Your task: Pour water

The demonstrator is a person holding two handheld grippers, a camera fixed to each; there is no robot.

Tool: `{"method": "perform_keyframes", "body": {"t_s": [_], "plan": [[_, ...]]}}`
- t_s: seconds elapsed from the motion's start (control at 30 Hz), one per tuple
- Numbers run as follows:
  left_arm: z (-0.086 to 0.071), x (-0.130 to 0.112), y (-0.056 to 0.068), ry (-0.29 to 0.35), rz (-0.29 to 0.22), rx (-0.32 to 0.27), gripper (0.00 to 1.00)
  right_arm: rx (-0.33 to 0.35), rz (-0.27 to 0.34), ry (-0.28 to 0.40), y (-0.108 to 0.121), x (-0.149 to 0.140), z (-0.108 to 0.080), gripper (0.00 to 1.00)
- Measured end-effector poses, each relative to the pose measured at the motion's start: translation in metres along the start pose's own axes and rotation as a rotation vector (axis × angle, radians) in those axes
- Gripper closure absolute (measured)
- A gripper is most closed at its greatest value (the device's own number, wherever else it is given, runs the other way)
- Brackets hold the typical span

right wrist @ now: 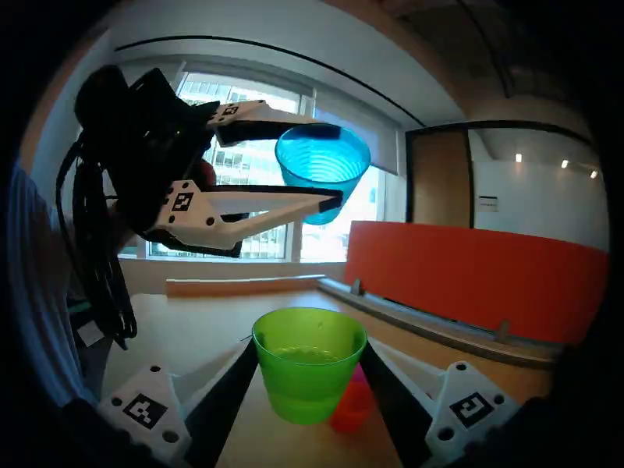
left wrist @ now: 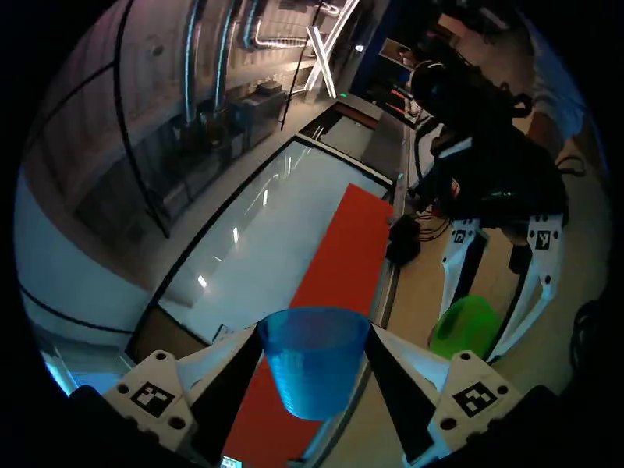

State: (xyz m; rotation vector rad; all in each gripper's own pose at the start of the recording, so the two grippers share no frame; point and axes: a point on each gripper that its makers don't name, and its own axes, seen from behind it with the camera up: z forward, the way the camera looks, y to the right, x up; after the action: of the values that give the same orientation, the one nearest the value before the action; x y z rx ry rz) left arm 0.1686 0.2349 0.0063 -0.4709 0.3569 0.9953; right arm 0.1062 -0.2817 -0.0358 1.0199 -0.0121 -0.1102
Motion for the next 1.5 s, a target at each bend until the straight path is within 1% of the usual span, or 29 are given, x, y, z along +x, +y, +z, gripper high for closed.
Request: {"method": "perform_keyframes", "body": {"t_s": [0.17, 0.47, 0.73, 0.87, 0.97, 1.07, 1.3, 1.5], "plan": [[-0.001, -0.009, -0.005, -0.017, -0.165, 0.002, 0.12, -0.004, -0.002, 0.005, 0.001, 0.002, -0.001, 0.1], [-0.003, -0.017, -0.017, 0.003, -0.457, 0.002, 0.12, -0.012, 0.0, 0.012, 0.003, 0.006, -0.003, 0.1], [-0.004, -0.025, -0.021, 0.029, -0.734, -0.018, 0.12, -0.017, 0.002, 0.018, 0.004, 0.01, -0.004, 0.1], [-0.002, -0.025, -0.02, 0.048, -0.852, -0.043, 0.11, -0.019, 0.006, 0.023, 0.004, 0.012, -0.005, 0.1], [-0.002, -0.027, -0.018, 0.059, -0.907, -0.051, 0.11, -0.019, 0.008, 0.026, 0.004, 0.014, -0.005, 0.1], [-0.003, -0.033, -0.016, 0.051, -0.93, -0.051, 0.11, -0.02, 0.008, 0.023, 0.004, 0.013, -0.006, 0.1], [-0.007, -0.048, -0.005, 0.019, -0.937, -0.049, 0.11, -0.022, 0.009, 0.009, 0.006, 0.01, -0.01, 0.1], [-0.011, -0.062, 0.009, -0.008, -0.945, -0.056, 0.11, -0.03, 0.01, -0.012, 0.01, 0.005, -0.014, 0.1]]}}
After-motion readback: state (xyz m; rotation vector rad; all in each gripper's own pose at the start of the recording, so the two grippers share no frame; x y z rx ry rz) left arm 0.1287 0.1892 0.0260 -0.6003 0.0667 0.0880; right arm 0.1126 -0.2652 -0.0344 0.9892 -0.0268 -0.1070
